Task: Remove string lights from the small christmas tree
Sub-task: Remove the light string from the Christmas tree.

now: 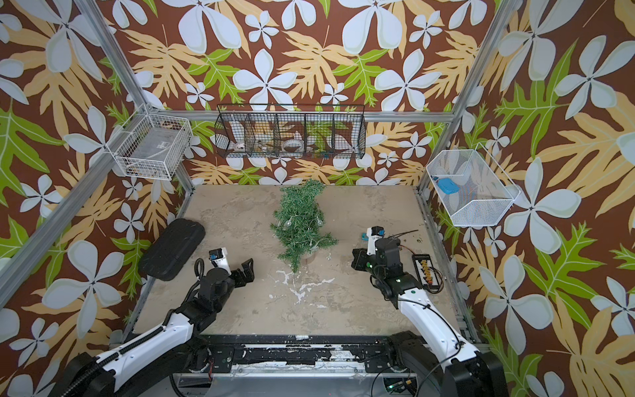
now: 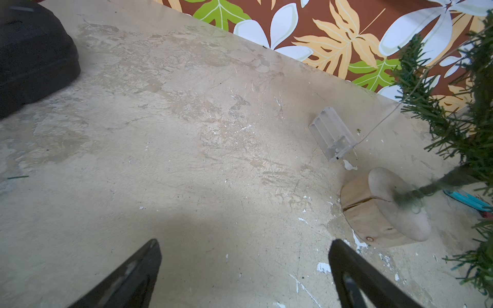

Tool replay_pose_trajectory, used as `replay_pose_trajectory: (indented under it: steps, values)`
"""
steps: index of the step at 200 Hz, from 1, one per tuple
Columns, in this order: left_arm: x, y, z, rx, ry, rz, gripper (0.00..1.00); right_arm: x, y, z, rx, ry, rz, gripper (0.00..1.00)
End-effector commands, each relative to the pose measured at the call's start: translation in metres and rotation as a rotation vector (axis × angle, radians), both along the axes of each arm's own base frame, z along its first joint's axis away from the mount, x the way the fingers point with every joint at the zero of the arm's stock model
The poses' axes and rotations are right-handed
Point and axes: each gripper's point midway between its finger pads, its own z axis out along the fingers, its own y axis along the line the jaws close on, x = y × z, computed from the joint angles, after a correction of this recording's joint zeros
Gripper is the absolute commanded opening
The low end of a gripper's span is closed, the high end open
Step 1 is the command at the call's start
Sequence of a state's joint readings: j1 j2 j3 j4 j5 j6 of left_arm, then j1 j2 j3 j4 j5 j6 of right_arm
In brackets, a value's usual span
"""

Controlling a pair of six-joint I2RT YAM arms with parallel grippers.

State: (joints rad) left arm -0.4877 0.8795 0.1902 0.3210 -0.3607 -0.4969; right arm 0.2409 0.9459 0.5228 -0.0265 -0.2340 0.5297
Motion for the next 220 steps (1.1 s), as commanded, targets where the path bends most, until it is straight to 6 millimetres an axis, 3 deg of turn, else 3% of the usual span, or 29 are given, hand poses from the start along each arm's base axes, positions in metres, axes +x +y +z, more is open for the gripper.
replay_pose_trajectory:
  steps: [1, 25, 50, 124, 220]
  values:
    - [0.004, -0.004, 0.006, -0.012, -0.019, -0.008, 1.00, -0.006, 0.017, 0.031, 0.019, -0.162, 0.124, 0.00]
    - [0.005, -0.003, 0.005, -0.004, -0.007, 0.000, 1.00, -0.025, 0.042, 0.068, 0.058, -0.314, 0.268, 0.00]
    - [0.005, -0.002, 0.005, -0.002, -0.005, 0.004, 1.00, -0.034, 0.059, 0.088, 0.087, -0.393, 0.330, 0.00]
    - [0.006, -0.002, 0.002, 0.006, 0.008, 0.004, 1.00, -0.039, 0.112, 0.109, 0.147, -0.442, 0.439, 0.02]
    - [0.005, -0.001, 0.004, 0.000, -0.001, 0.010, 1.00, -0.044, 0.111, 0.123, 0.269, -0.470, 0.402, 0.12]
